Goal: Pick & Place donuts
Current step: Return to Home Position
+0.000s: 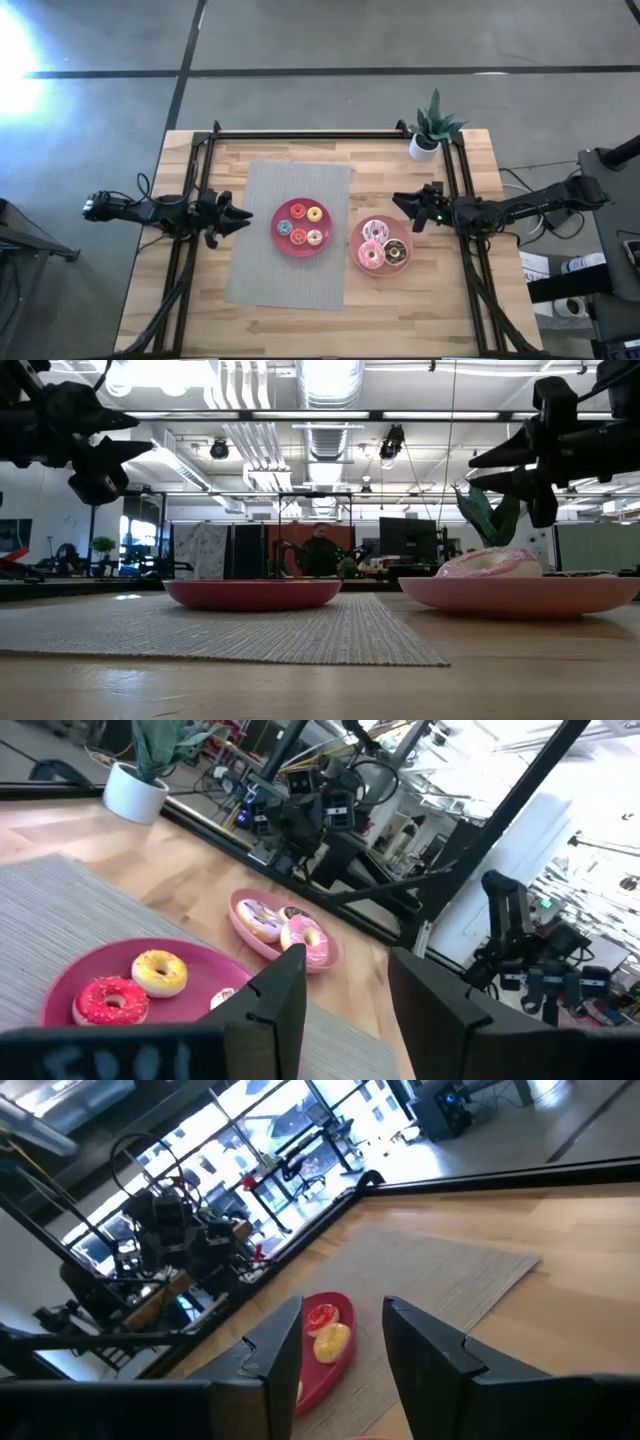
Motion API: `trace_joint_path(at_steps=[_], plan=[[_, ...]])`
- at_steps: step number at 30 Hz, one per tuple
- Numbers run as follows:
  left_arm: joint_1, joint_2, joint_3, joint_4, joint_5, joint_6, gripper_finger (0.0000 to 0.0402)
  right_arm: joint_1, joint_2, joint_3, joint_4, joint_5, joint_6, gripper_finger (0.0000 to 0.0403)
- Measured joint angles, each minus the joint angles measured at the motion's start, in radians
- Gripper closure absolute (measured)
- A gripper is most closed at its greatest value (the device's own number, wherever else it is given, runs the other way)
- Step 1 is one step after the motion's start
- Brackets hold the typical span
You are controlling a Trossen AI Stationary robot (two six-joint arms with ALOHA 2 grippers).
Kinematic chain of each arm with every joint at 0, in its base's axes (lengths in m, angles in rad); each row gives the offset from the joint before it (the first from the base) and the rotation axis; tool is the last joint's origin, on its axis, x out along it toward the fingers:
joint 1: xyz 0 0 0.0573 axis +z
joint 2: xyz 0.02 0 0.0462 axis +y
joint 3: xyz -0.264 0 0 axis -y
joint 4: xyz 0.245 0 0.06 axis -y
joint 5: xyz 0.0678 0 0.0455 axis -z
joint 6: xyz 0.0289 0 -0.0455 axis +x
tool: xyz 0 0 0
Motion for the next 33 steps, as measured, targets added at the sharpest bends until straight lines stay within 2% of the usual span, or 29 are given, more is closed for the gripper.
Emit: trace_joint_path(at_steps=[18,20,28,33], plan=[[0.018,-0.019,-0.015,0.043,0.004,-0.005,0.0284,0.0,0.018,0.0,0.001,0.0,0.0,0.0271],[0.038,-0.019,-0.02,0.05,0.034,0.017,0.0284,0.0,0.018,0.0,0.0,0.0,0.0,0.027],[0.164,-0.019,-0.024,0.042,0.197,0.313,0.0284,0.0,0.018,0.001,0.001,-0.001,0.0,0.0272],[0.2,-0.019,-0.024,0.037,0.211,0.488,0.0284,0.0,0.018,0.001,0.001,-0.001,0.0,0.0275]])
